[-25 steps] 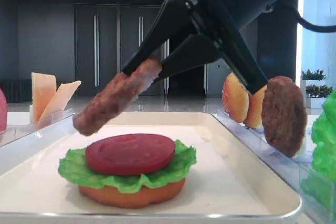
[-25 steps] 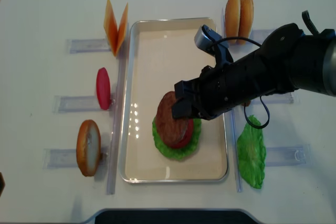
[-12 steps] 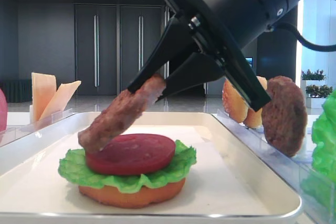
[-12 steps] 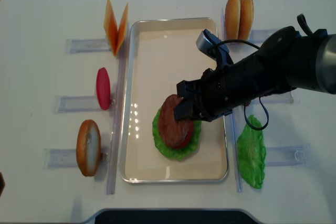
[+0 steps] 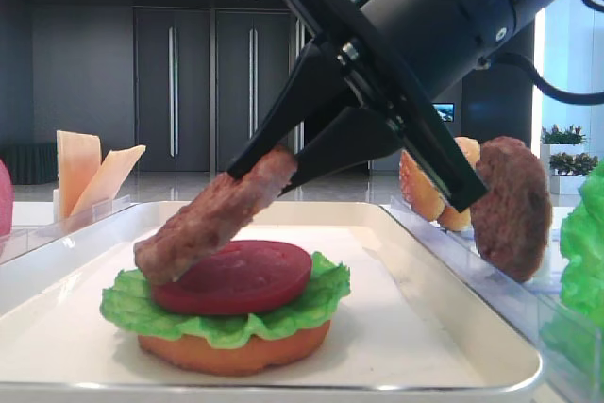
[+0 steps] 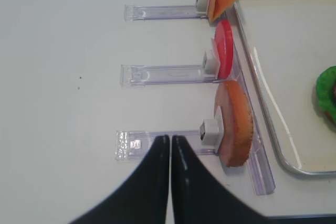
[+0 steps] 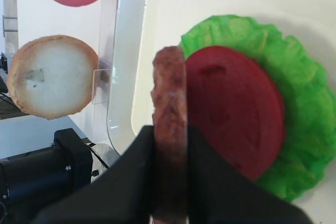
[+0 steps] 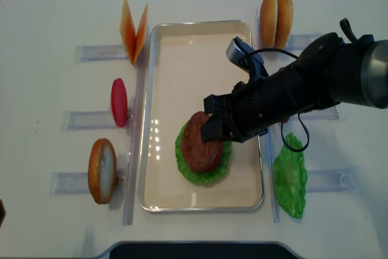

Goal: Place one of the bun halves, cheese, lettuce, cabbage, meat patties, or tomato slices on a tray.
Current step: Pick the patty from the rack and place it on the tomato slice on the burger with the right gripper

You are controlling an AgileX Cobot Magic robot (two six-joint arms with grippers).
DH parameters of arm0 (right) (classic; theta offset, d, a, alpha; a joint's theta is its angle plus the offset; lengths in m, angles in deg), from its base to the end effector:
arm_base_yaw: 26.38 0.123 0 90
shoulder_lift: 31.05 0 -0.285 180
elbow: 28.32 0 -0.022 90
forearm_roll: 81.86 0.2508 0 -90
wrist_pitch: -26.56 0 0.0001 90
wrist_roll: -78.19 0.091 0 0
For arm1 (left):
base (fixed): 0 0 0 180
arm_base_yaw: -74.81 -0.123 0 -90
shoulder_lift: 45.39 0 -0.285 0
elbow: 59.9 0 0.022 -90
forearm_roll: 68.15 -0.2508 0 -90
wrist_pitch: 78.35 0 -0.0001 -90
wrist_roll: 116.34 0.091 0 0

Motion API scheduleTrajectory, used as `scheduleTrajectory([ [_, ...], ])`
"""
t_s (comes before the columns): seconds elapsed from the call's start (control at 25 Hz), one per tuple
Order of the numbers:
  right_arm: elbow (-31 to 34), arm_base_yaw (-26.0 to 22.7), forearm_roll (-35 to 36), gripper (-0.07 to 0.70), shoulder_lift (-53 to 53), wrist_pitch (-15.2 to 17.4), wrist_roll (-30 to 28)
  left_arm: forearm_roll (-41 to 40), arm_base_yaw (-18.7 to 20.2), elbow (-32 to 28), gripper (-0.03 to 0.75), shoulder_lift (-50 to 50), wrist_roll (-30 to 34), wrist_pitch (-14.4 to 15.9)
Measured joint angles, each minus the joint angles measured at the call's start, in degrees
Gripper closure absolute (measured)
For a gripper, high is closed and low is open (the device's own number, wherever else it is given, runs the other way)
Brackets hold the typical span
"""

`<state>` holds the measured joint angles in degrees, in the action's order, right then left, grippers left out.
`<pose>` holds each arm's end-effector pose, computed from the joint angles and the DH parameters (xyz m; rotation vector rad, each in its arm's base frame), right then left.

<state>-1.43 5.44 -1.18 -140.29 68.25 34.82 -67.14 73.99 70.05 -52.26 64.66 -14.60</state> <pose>0.2434 0.2214 0.1708 -0.2680 2.7073 1.3207 -0.0066 -0.0015 0.2659 0.0046 2.1059 -0.0023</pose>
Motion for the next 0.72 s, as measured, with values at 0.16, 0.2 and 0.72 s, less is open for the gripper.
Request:
scheduleTrajectory([
  [0.16,0.0,0.0,0.0,0.495,0.0,0.0,0.0,0.0,0.0,0.0,0.716,0.0,0.0,0.0],
  [0.2,0.0,0.0,0.0,0.495,0.0,0.0,0.0,0.0,0.0,0.0,0.716,0.0,0.0,0.0],
  [0.72,0.0,0.0,-0.1,0.317,0.0,0.0,0.4,0.0,0.0,0.0,0.716,0.0,0.0,0.0],
])
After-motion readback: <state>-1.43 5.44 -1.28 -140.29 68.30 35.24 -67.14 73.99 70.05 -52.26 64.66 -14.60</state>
